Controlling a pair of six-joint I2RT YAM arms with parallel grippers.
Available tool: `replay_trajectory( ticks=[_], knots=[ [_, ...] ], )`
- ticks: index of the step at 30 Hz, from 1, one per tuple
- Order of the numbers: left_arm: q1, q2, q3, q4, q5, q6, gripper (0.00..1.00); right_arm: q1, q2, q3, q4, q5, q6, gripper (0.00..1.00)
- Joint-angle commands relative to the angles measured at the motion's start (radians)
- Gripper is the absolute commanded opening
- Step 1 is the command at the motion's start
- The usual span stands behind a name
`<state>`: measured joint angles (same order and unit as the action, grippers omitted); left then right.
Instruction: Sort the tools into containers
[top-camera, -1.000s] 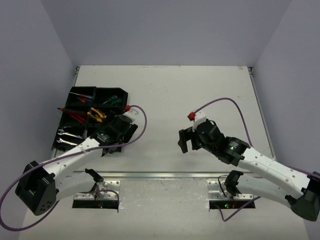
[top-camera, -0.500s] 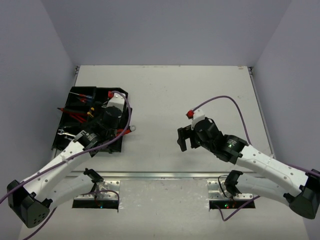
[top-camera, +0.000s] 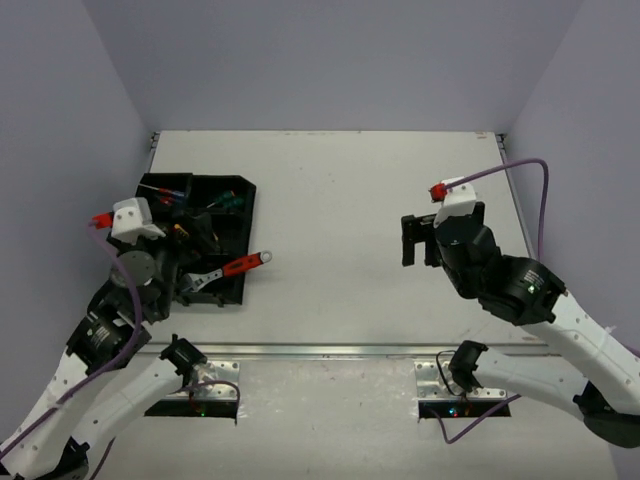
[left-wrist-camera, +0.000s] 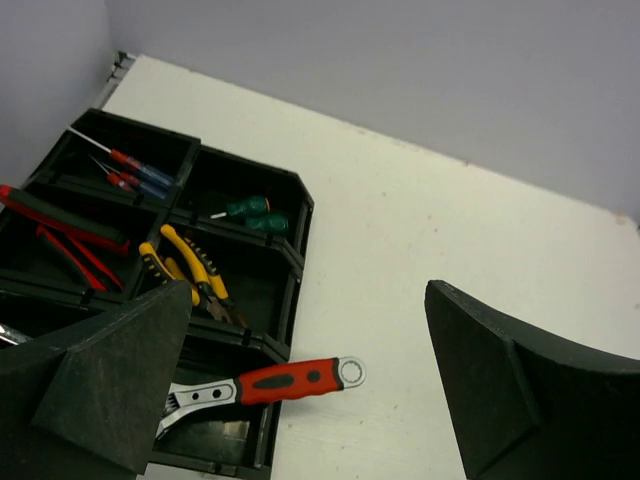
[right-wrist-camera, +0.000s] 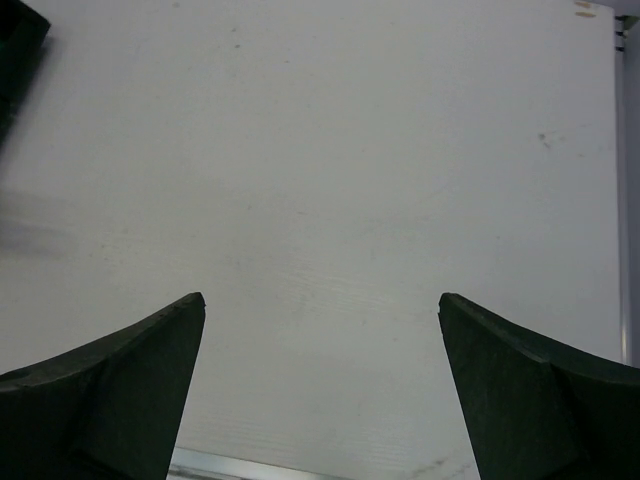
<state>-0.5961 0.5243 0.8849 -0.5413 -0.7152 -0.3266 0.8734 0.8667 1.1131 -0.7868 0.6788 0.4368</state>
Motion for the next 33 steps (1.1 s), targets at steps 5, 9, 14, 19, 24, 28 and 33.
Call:
replay_trajectory(
  ticks=[5,9,14,19,24,28,33],
  knots=[
    [-0.004,-0.132,0.094,-0.165,-0.017,0.0,1.0,-0.002,-0.172,-0.019,-0.137,0.162,-0.067,0.99],
    [-0.004,-0.161,0.086,-0.169,-0.075,0.026,1.0,-0.002,-0.258,-0.056,-0.152,0.156,-0.055,0.99],
    [-0.004,-0.191,0.049,-0.097,-0.104,0.071,1.0,-0.002,-0.363,-0.116,-0.131,0.143,-0.079,0.99],
    [-0.004,-0.2,0.112,-0.161,-0.113,0.062,1.0,-0.002,-0.392,-0.093,-0.223,0.141,-0.023,0.99],
    [-0.004,-0.245,0.217,-0.254,-0.18,0.11,1.0,-0.002,-0.432,-0.032,-0.321,0.158,-0.007,0.99],
    [-0.004,-0.296,0.251,-0.277,-0.198,0.14,1.0,-0.002,-0.465,-0.032,-0.325,0.18,-0.036,0.99],
    [-0.019,-0.336,0.194,-0.285,-0.265,0.173,1.0,-0.002,-0.464,-0.058,-0.345,0.232,-0.031,0.99]
  ],
)
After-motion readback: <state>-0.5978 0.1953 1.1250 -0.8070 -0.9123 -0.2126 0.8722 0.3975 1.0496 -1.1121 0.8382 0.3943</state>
